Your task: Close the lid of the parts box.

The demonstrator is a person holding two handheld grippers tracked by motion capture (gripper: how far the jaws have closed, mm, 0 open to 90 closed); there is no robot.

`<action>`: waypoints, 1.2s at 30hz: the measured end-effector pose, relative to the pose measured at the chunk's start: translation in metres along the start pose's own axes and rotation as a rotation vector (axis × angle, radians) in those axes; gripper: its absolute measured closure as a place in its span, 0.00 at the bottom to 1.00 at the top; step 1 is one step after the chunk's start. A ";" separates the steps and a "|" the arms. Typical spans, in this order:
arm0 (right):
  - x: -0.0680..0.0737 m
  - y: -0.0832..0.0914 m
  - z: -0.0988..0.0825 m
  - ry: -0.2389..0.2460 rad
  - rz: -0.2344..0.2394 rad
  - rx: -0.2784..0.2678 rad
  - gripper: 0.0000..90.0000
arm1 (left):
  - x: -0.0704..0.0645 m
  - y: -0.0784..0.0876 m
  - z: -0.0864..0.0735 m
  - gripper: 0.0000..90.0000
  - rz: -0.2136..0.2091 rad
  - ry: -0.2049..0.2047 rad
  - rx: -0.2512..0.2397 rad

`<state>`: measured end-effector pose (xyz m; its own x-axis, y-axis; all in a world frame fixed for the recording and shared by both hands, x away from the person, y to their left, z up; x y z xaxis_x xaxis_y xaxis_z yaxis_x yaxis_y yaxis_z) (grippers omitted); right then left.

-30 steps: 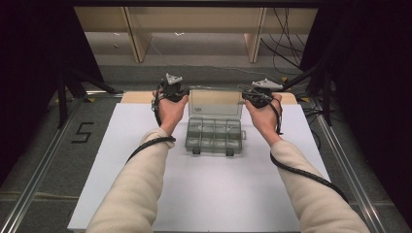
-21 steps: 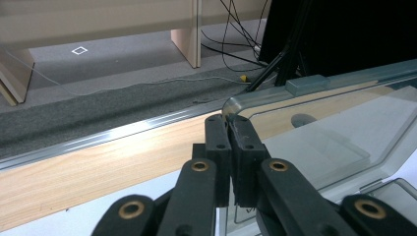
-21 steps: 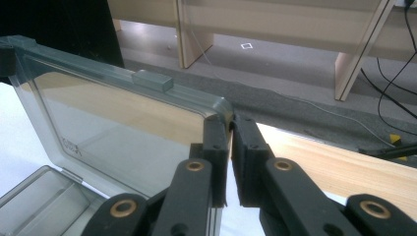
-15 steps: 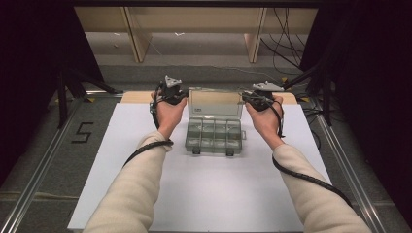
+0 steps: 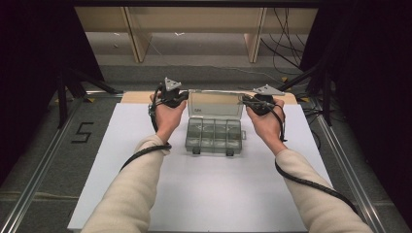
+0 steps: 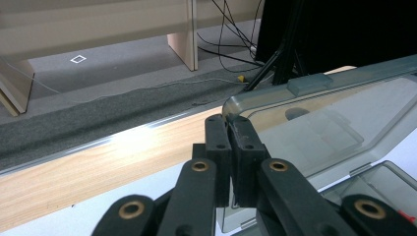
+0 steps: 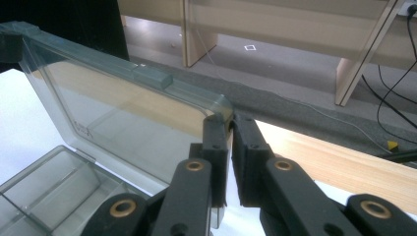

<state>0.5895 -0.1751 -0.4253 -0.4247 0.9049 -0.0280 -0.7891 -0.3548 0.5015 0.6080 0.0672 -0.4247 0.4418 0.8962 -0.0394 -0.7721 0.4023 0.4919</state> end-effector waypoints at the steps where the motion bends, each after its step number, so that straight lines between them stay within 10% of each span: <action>1: 0.000 0.001 0.000 -0.001 -0.004 -0.004 0.95 | -0.001 0.001 -0.001 0.97 -0.001 0.002 -0.001; 36: 0.015 0.022 -0.022 0.021 0.012 -0.022 0.94 | -0.010 0.022 -0.020 0.97 -0.001 -0.077 -0.027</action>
<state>0.5561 -0.1742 -0.4338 -0.4434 0.8954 -0.0402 -0.7932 -0.3711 0.4828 0.5771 0.0707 -0.4307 0.4759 0.8791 0.0275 -0.7830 0.4092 0.4685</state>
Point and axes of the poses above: each handheld gripper's, and its own axes: y roughly backward along the jaws, z roughly out of its top, x roughly to its left, the point moved 8 cm from there along -y, roughly forward along the jaws, and after that the axes turned 6 degrees about x, right-handed, at the moved point
